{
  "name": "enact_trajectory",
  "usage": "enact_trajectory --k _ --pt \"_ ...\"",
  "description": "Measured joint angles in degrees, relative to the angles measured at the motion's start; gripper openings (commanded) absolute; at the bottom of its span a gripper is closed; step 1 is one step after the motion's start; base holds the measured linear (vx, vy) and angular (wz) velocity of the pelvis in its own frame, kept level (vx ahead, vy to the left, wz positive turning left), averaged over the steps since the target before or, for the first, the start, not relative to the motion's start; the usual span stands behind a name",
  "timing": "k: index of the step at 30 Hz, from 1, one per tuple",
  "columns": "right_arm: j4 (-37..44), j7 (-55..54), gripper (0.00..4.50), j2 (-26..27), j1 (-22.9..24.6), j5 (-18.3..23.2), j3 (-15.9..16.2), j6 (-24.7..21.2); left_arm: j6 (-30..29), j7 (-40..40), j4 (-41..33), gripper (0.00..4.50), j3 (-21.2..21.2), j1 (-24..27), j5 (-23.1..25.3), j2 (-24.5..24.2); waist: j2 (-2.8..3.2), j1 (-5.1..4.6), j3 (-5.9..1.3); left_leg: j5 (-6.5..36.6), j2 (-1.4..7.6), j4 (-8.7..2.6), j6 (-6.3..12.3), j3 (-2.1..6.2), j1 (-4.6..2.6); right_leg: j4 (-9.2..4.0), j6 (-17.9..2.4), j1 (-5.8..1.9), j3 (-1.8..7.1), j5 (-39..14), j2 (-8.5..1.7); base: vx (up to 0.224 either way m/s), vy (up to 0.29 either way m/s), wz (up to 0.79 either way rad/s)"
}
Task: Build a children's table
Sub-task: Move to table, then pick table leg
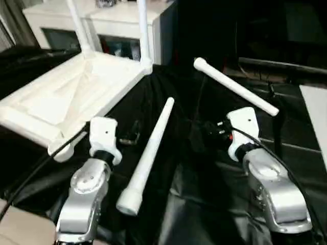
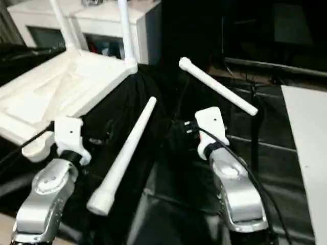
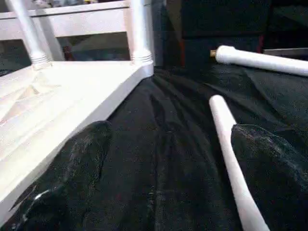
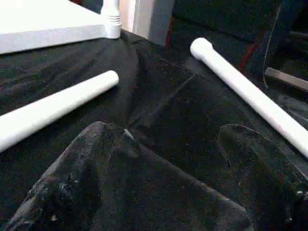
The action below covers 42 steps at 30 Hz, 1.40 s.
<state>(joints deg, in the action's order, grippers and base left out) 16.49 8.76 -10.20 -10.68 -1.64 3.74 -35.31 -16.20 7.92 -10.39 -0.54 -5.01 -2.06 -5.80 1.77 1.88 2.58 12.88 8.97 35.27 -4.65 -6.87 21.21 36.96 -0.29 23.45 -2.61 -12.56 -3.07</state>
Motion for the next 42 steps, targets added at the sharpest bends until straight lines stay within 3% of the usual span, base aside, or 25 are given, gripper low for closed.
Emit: enact_trajectory --k 2,3,6,7,8,10,11,12,13,14,15,16,17,18,19,21,22,23,24,26,29,33,36,39,42 --pt "-0.9 -0.2 3.79 -0.1 0.0 0.0 -0.2 0.6 0.1 0.0 0.0 4.46 -0.2 0.0 0.2 -0.5 0.01 -0.05 0.0 0.0 0.0 0.0 0.02 -0.12 -0.1 -0.12 0.0 -0.2 0.12 0.0 -0.01 0.0 0.0 0.0" --pt "-1.1 -0.2 3.79 -0.4 0.0 0.0 -0.2 0.8 0.2 -0.1 0.0 4.46 -0.2 -0.1 0.5 -0.6 0.11 0.0 0.09 -0.1 -0.24 0.01 0.19 0.44 0.16 -0.28 -0.1 -0.47 -0.53 0.1 -0.34 0.0 0.0 0.0" --pt "-1.2 -0.3 3.79 -0.8 0.0 -0.2 -0.6 1.1 0.2 -0.7 0.0 4.46 -0.2 -1.1 1.0 -0.6 1.25 -0.82 0.39 -0.6 -0.62 0.19 0.51 3.82 1.64 -1.87 -0.8 -1.71 -4.07 0.8 -0.86 0.013 0.0 0.43" --pt "-1.2 -0.3 3.79 -0.4 -0.1 -0.3 -0.3 1.2 0.2 -0.8 0.0 4.46 -0.4 -1.2 1.1 -0.9 1.86 -1.36 0.54 -1.3 -0.69 0.26 0.41 5.62 1.82 -1.92 -1.7 -2.12 -4.75 0.4 -0.32 0.055 -0.055 0.59" --pt "-1.2 -0.3 3.79 0.2 -0.1 -0.2 0.1 1.2 0.2 -0.8 0.1 4.46 -0.7 -1.2 1.2 -1.2 2.13 -1.71 0.73 -1.6 -1.04 0.24 0.45 7.12 1.89 -1.09 -3.1 -2.43 -4.73 -0.3 0.21 0.055 -0.055 0.59" --pt "-1.2 -0.4 3.79 1.0 -0.1 -0.2 0.7 1.2 0.2 -1.0 0.1 4.46 -1.0 -1.3 1.2 -1.6 2.13 -2.04 0.79 -1.9 -2.15 0.17 -0.17 10.47 1.78 2.46 -8.0 -1.96 -2.94 -3.7 1.58 0.043 -0.147 0.7" --pt "-1.2 -0.5 3.79 1.0 -0.1 -0.2 0.7 1.3 0.2 -1.1 0.1 4.46 -1.0 -1.4 1.3 -1.7 1.88 -1.98 0.72 -2.3 -2.8 -0.25 -0.75 11.8 1.76 3.18 -8.6 -1.89 -2.42 -4.5 1.88 0.034 -0.181 0.76" --pt "-1.2 -0.9 3.79 1.3 -0.1 -0.2 0.5 1.3 0.2 -1.3 0.1 4.46 -1.3 -1.4 1.3 -1.7 1.6 -1.79 0.69 -2.5 -2.89 -1.09 -0.94 12.25 1.44 3.53 -8.4 -1.75 -2.23 -4.9 2.04 0.038 -0.242 0.68" --pt "-1.3 -1.1 3.79 1.8 -0.1 0.0 0.2 1.4 0.1 -1.5 0.2 4.46 -1.8 -1.1 1.2 -1.2 1.27 -1.09 0.69 -2.1 -2.41 -1.2 0.68 10.89 1.29 2.87 -7.9 -2.35 -2.27 -4.7 2.44 0.056 -0.264 0.41" --pt "-1.4 -1.4 3.79 2.0 -0.1 0.1 -0.4 1.4 0.1 -1.5 0.2 4.46 -1.9 -1.3 1.1 -0.7 0.86 0.13 0.87 -0.1 -1.58 3.65 4.18 7.74 2.33 2.29 -6.7 -2.55 -2.24 -4.2 2.71 0.056 -0.264 0.41" --pt "-1.6 -1.8 3.79 2.2 0.0 0.1 -1.1 1.4 0.1 -1.5 0.2 4.46 -1.6 -1.2 0.9 -0.4 0.16 0.81 1.11 0.9 -1.84 8.76 5.72 4.54 3.02 1.89 -5.3 -2.74 -1.7 -3.7 2.68 0.032 -0.228 0.02" --pt "-1.5 -2.1 3.79 2.1 0.0 0.1 -1.6 1.5 0.1 -1.5 0.2 4.46 -1.3 -1.3 0.7 -0.2 -0.45 1.36 1.1 1.2 -3.7 9.31 6.12 2.51 2.05 1.51 -4.5 -2.73 -1.54 -3.5 2.8 -0.009 -0.204 0.0" --pt "-1.5 -2.2 3.79 1.8 0.0 0.1 -2.1 1.6 0.1 -1.5 0.2 4.46 -1.1 -1.6 0.7 -0.3 -0.26 1.48 1.04 1.3 -4.96 7.21 6.4 1.71 1.14 0.97 -4.0 -2.6 -1.47 -2.8 3.41 -0.009 -0.204 0.0" --pt "-1.5 -2.3 3.79 1.6 0.0 0.2 -2.4 1.6 0.1 -1.5 0.2 4.46 -1.0 -1.6 0.7 -0.3 -0.07 1.57 1.18 1.3 -5.97 4.41 6.45 1.4 0.25 0.14 -4.2 -2.5 -1.76 -2.3 4.3 -0.026 -0.17 0.08" --pt "-1.5 -2.3 3.79 1.5 0.0 0.3 -3.0 1.5 0.1 -1.5 0.2 4.46 -1.0 -1.7 0.7 -0.5 1.0 1.64 1.19 2.5 -6.03 2.07 6.96 1.76 -0.04 -0.83 -4.0 -2.52 -2.59 -1.7 5.48 -0.035 -0.134 0.0" --pt "-1.5 -2.4 3.79 1.7 0.4 0.5 -3.3 1.4 -0.1 -1.5 0.5 4.46 -1.0 -1.3 0.7 -0.6 1.73 1.25 1.21 2.2 -4.13 1.6 6.5 2.12 0.02 -1.6 -1.2 -2.32 -3.85 -1.3 5.98 -0.02 -0.127 0.03" --pt "-1.5 -2.4 3.79 2.1 0.2 0.9 -3.2 1.4 -0.1 -1.6 0.5 4.46 -1.2 -1.3 0.7 -0.7 1.47 0.04 1.17 1.7 -3.99 1.64 5.64 1.64 0.11 1.56 0.9 -0.62 -1.22 -2.0 4.92 0.002 -0.086 0.21" --pt "-1.4 -2.3 3.79 2.5 0.3 1.1 -3.2 1.3 -0.2 -1.8 0.5 4.46 -1.3 -1.4 0.7 -0.7 1.22 -0.29 1.2 1.7 -4.27 2.32 5.44 1.15 0.35 2.33 0.3 -0.27 1.01 -2.6 2.88 0.002 -0.086 0.21" --pt "-1.4 -2.3 3.79 2.5 0.5 1.2 -3.3 1.0 -0.2 -1.9 0.4 4.46 -1.1 -1.4 0.7 -0.4 0.74 -0.12 1.36 1.7 -4.2 2.71 5.41 0.59 0.5 2.62 -0.5 -0.03 1.35 -1.9 1.26 -0.035 -0.028 0.2" --pt "-1.4 -2.3 3.79 2.7 0.6 1.4 -3.4 0.4 -0.2 -2.0 0.3 4.46 -1.1 -1.1 0.8 -0.3 0.91 0.27 2.02 1.5 -4.0 1.82 5.15 1.0 0.32 1.84 -1.1 -0.32 1.2 -1.7 1.59 -0.069 -0.038 -0.01" --pt "-1.4 -2.6 3.79 3.2 0.6 1.9 -4.0 0.3 -0.4 -2.0 0.1 4.46 -1.0 -0.2 0.8 -0.1 0.4 -0.14 2.46 0.7 -3.44 0.41 3.27 0.76 -0.25 0.83 -1.1 -0.61 0.86 -1.7 1.81 -0.082 -0.055 -0.01" --pt "-2.4 -2.7 4.12 3.6 -0.9 3.3 -6.0 0.3 -1.2 -2.0 0.0 4.5 -1.2 0.0 0.7 -0.4 0.19 -0.26 2.65 0.0 -2.88 0.1 2.86 0.25 -0.07 -0.67 -1.7 -0.82 0.25 0.3 1.69 0.0 0.0 0.0" --pt "-6.0 -2.9 4.35 2.6 -3.3 5.0 -10.5 1.3 -1.8 -2.0 -0.9 4.5 -1.5 0.1 0.6 -0.6 0.05 -0.23 2.86 0.0 -2.84 0.1 2.91 -0.01 -0.07 -1.02 -1.7 -0.98 0.29 0.4 1.59 0.0 0.0 0.0" --pt "-10.9 -4.0 4.45 0.9 -5.6 5.8 -14.3 3.8 -2.9 -1.9 -1.2 4.5 -2.0 0.1 0.1 -0.9 0.27 -0.16 3.05 -0.1 -2.78 0.11 3.03 -0.16 0.0 -1.65 -1.6 -1.21 0.28 1.0 1.56 0.0 0.0 0.0" --pt "-20.5 -4.3 4.45 -2.6 -10.4 6.4 -17.0 8.9 -4.2 -0.7 -1.8 4.5 -2.0 0.1 -0.9 -1.2 1.19 -0.08 3.53 -0.2 -2.69 0.24 3.18 -0.33 0.12 -2.04 -1.9 -1.32 0.27 1.5 1.53 0.0 0.0 0.0"
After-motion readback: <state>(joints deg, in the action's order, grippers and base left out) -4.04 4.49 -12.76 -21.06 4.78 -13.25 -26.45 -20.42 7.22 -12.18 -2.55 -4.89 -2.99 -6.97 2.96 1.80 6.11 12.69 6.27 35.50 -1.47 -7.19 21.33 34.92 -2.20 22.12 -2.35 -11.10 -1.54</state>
